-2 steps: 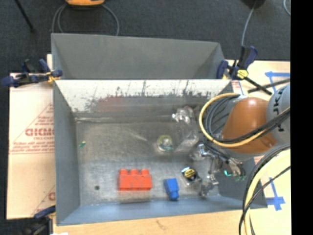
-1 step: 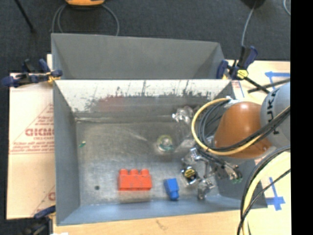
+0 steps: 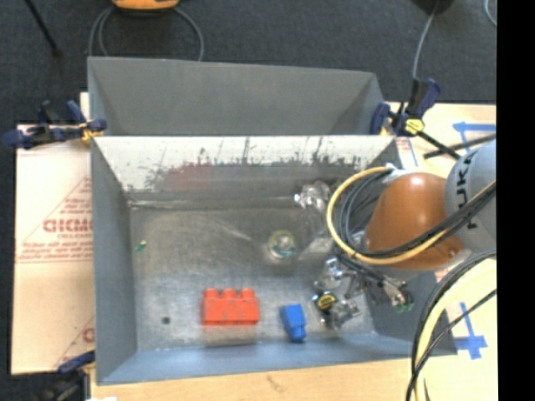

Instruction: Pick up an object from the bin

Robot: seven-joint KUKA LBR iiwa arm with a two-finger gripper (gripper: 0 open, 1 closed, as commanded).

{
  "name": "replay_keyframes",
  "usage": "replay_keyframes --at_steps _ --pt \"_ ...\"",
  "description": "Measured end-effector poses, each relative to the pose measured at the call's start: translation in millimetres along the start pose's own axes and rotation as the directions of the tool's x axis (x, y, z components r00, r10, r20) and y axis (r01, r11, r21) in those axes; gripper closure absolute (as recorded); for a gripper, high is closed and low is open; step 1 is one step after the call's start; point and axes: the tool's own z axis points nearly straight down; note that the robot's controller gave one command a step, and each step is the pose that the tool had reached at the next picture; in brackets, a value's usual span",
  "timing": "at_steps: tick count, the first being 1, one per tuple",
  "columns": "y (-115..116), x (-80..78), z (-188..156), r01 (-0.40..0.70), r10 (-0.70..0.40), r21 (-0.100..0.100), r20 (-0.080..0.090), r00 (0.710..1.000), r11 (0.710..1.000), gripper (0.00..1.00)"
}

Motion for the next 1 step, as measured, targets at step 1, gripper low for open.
replay_keyframes --at_steps 1 --pt "-25.2 -13.3 -156.7 0.21 -0.21 -0.006 -0.008 0.978 0.978 1.0"
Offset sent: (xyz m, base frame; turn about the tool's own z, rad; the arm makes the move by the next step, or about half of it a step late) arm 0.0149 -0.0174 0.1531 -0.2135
